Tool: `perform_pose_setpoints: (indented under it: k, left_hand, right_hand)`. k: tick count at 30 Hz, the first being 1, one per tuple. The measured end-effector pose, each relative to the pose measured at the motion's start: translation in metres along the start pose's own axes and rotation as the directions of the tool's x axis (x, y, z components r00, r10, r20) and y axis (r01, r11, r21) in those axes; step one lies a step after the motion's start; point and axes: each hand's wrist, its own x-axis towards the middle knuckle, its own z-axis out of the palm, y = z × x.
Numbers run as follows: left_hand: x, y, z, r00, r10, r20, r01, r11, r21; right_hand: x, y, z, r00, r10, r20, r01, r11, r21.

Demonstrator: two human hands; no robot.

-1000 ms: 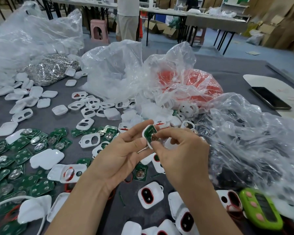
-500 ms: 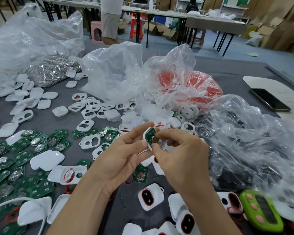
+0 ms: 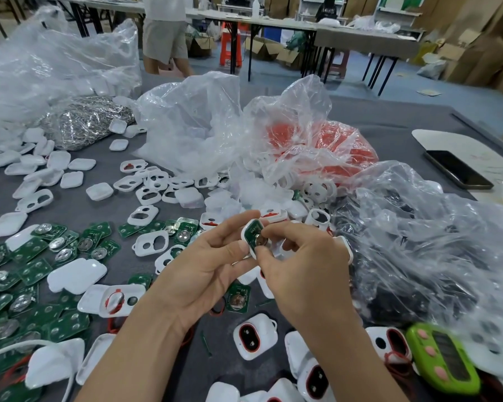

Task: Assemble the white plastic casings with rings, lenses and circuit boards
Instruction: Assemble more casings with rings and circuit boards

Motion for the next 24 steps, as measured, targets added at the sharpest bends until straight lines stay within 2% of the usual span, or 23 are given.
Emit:
perform_pose_setpoints:
  k: [8,17,22,24]
  left_hand:
    - [0.0,0.002,-0.001,1.0,0.005,0.002,-0.005,0.999,-0.035]
    - [0.0,0.002,0.0,1.0,-0.01,-0.007,0.009,0.999,-0.046]
    - [0.0,0.003,-0.002,1.0,-0.01,-0.007,0.009,0.995,-0.095]
    - [0.0,0.004,-0.003,0.999,-0.012,-0.034,0.008,0.994,-0.105]
  right_hand:
    - [0.002,-0.003,-0.008,0.998,-0.068,0.015,0.067,0.997,0.037]
    - [0.001,-0.004,-0.006,0.999,-0.03,0.029,0.029,0.999,0.013]
    - [0.006,0.002,-0.01,0.999,0.035,0.006,-0.035,0.99,0.134]
    - [0.012,0.009,-0.017,0.998,0.057,-0.024,-0.055,0.995,0.077]
